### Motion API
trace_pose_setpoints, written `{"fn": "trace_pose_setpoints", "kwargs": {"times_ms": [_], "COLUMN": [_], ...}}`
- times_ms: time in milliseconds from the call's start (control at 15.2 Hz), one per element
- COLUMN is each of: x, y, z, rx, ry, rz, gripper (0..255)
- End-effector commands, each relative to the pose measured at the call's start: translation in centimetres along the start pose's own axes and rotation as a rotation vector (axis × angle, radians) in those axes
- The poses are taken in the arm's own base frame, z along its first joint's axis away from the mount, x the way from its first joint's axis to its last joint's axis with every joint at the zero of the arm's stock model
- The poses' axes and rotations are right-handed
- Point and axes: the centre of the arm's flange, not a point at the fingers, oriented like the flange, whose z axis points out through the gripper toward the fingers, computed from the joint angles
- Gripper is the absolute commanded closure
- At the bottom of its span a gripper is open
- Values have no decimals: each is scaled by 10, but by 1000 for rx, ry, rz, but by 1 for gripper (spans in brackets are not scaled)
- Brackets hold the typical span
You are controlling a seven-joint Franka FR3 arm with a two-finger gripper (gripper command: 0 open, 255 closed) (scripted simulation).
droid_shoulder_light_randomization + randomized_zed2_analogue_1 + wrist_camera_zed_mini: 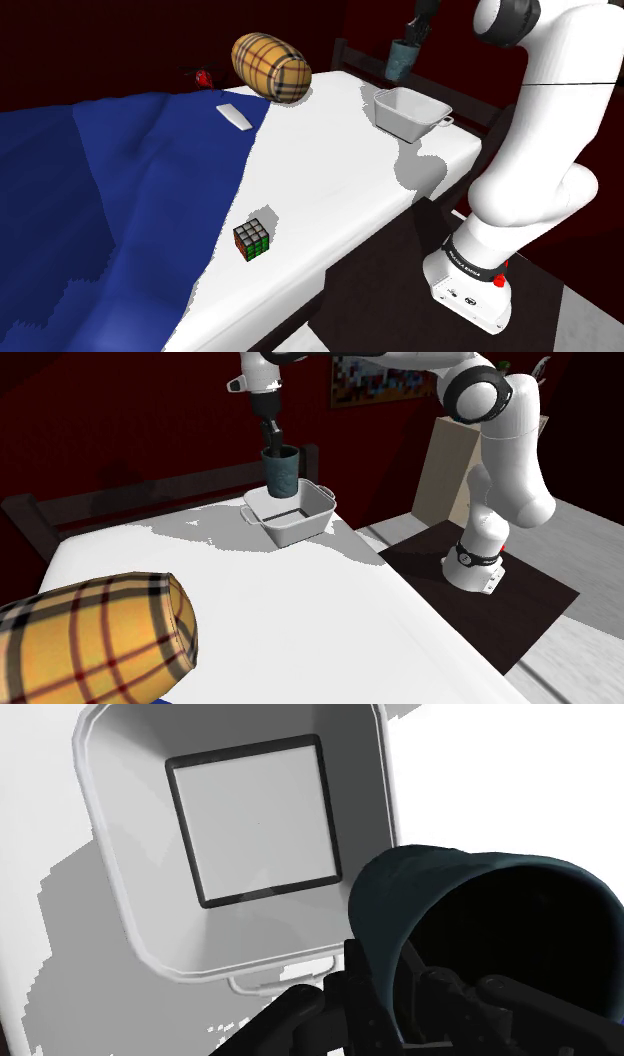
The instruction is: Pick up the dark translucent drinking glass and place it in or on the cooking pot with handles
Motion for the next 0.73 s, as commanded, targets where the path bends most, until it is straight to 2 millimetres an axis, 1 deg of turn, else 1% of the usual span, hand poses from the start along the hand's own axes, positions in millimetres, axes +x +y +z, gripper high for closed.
{"fn": "trace_pose_setpoints", "kwargs": {"times_ms": [0, 462, 660], "x": [-13, -53, -52], "y": [21, 104, 106], "z": [-3, -17, -1], "rx": [0, 0, 0], "ry": [0, 0, 0], "rz": [-1, -1, -1], "gripper": [255, 255, 255]}}
